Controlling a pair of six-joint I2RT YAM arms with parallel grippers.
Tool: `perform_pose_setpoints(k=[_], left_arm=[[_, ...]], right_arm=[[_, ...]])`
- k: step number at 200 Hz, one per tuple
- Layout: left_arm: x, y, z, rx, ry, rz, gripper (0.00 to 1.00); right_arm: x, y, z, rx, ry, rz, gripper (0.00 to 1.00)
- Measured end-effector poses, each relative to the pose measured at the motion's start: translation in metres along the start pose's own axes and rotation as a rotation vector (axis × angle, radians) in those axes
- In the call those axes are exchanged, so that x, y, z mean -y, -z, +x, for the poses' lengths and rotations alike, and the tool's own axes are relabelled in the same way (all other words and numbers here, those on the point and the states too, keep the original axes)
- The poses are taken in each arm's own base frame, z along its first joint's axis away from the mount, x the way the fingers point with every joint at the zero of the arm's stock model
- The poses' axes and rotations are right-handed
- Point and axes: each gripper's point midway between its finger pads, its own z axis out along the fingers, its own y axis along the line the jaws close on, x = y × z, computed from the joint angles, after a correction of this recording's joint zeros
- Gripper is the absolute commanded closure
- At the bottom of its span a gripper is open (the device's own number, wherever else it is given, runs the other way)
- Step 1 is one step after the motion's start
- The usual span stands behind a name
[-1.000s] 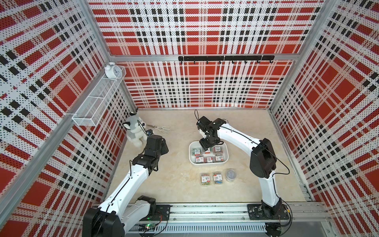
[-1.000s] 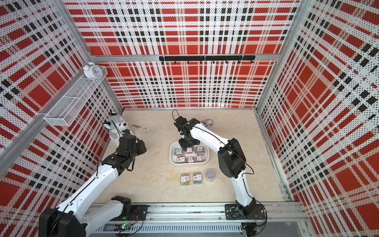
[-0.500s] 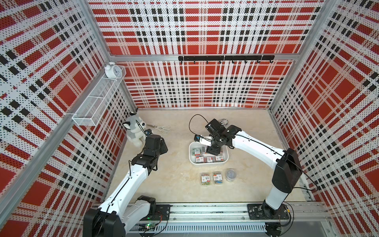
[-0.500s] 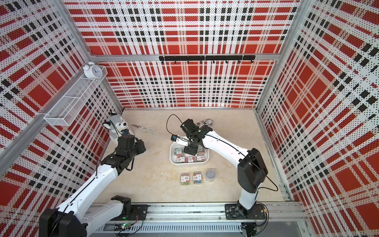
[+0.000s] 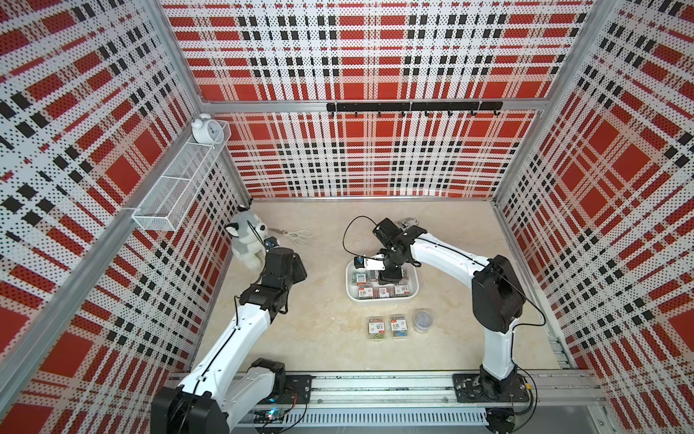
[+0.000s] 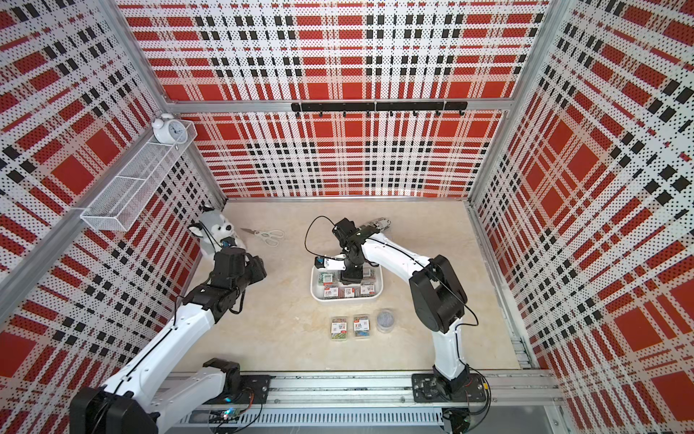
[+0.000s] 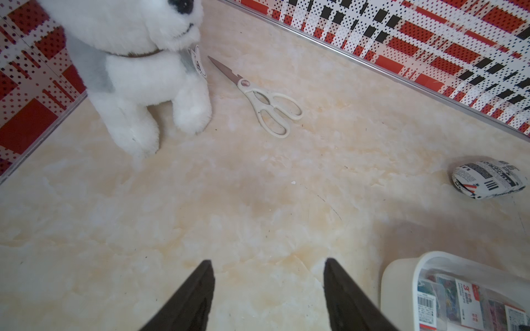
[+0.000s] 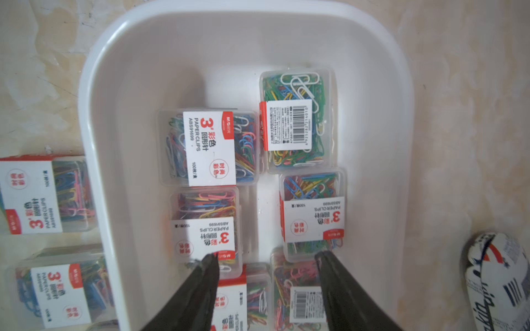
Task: Take the paper clips out of the storage box
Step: Pick up the boxed paper clips from the storage box.
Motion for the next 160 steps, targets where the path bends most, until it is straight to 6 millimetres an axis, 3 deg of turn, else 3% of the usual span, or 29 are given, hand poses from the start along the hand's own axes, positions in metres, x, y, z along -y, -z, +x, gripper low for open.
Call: perform_pose_setpoints(k=[160], left_arm=[[0.0, 0.0, 0.0, 0.0, 0.0, 0.0, 0.37]], right_arm=[[0.026, -0.042, 0.014, -0.089, 0.034, 0.01, 0.29]])
